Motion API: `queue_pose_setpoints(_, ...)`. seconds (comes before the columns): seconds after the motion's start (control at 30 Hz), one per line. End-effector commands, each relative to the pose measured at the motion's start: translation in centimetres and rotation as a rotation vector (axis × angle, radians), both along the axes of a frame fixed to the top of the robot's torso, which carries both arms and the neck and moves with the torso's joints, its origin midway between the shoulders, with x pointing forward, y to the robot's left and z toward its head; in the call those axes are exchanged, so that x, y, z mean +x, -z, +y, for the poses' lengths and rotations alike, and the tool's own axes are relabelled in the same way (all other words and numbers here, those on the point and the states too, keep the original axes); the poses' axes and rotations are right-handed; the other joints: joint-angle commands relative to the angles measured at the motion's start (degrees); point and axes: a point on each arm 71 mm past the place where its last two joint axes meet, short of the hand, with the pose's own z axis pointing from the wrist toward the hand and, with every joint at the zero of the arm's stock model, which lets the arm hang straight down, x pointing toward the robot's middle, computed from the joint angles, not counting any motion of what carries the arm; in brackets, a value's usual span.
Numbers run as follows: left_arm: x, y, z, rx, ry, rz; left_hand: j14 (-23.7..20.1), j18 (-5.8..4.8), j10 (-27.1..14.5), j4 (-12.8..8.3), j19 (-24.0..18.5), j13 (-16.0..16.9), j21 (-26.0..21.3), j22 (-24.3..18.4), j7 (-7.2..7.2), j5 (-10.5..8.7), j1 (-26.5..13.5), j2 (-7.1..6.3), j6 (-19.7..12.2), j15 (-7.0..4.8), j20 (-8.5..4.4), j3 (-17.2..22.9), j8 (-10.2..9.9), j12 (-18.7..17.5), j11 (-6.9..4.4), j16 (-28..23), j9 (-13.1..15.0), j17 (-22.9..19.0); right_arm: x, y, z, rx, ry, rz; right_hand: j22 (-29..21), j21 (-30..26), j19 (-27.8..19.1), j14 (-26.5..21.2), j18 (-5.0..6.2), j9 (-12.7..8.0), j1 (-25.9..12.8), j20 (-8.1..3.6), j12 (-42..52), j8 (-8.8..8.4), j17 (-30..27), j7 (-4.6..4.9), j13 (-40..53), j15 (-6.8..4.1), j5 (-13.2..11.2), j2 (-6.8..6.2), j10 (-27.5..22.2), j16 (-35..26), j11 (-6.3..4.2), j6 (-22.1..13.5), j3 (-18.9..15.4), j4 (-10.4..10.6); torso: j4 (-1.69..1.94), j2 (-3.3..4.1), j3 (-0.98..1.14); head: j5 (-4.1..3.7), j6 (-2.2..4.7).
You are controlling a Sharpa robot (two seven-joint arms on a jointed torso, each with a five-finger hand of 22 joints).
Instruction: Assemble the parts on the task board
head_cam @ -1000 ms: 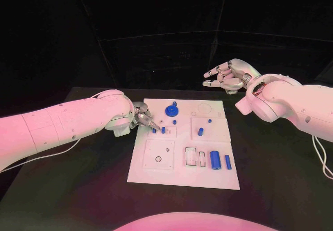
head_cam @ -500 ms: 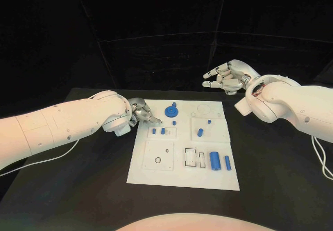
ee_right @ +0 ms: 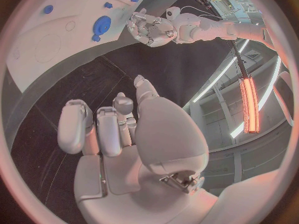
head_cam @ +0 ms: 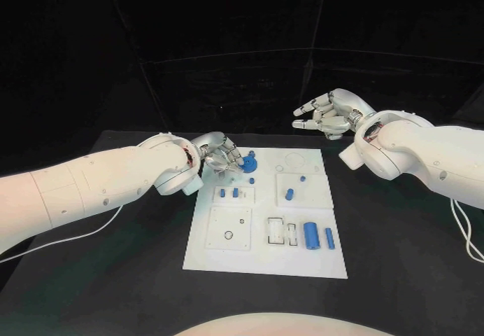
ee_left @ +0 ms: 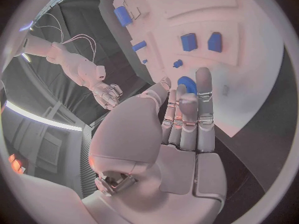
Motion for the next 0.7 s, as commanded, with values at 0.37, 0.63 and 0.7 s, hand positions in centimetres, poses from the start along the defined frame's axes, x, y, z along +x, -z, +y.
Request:
queue_pose_setpoints(0.37,0.3,0.7,-3.7,0.225,0.235,-0.223,13.06,-0.21,3.83,-1.55,11.74,-11.21,5.71,4.43,-0.68,0.16,-2.44,-2.6,6.1,-0.8,-0.53,-2.06,-8.74,-10.26,-0.27,13.1,-9.02,12.59,0.0,-0.2,0.3,0.01,-0.008,-0.009,-0.04,-0.18,-0.04,2.97,0.78,-0.04,-0.25,0.02,-0.21,0.32,2.94,-0.05,-0.05,-0.37,0.22,0.2,-0.45,-0.32,0.08,-0.5,-0.23,0.0,0.02,0.06,-0.08,-0.5,0.29)
queue_pose_setpoints(0.63,0.9,1.2,-4.3,0.3,0.237,-0.225,14.62,-1.43,5.38,-2.32,15.09,-13.85,12.33,11.63,-0.93,0.08,-2.35,-2.42,7.67,-1.15,-0.89,-2.07,-10.84,-12.86,-0.23,14.38,-10.97,12.98,0.0,-0.2,0.4,0.012,-0.01,-0.007,-0.04,-0.18,-0.04,2.97,0.78,-0.04,-0.25,0.02,-0.21,0.32,2.94,-0.05,-0.05,-0.37,0.22,0.2,-0.45,-0.32,0.08,-0.5,-0.23,0.0,-0.1,0.02,0.02,-0.45,0.27)
queue_pose_setpoints(0.7,1.1,1.3,-4.5,0.312,0.234,-0.221,14.77,-1.54,5.6,-2.41,15.38,-14.15,12.97,12.34,-0.95,0.09,-2.36,-2.36,7.9,-1.18,-0.94,-2.06,-11.07,-13.14,-0.26,14.44,-11.2,12.89,0.0,-0.2,0.4,0.012,-0.011,-0.007,-0.04,-0.18,-0.04,2.97,0.78,-0.04,-0.25,0.02,-0.21,0.32,2.94,-0.05,-0.05,-0.37,0.22,0.2,-0.45,-0.32,0.08,-0.5,-0.23,0.0,-0.07,0.02,0.02,-0.5,0.26)
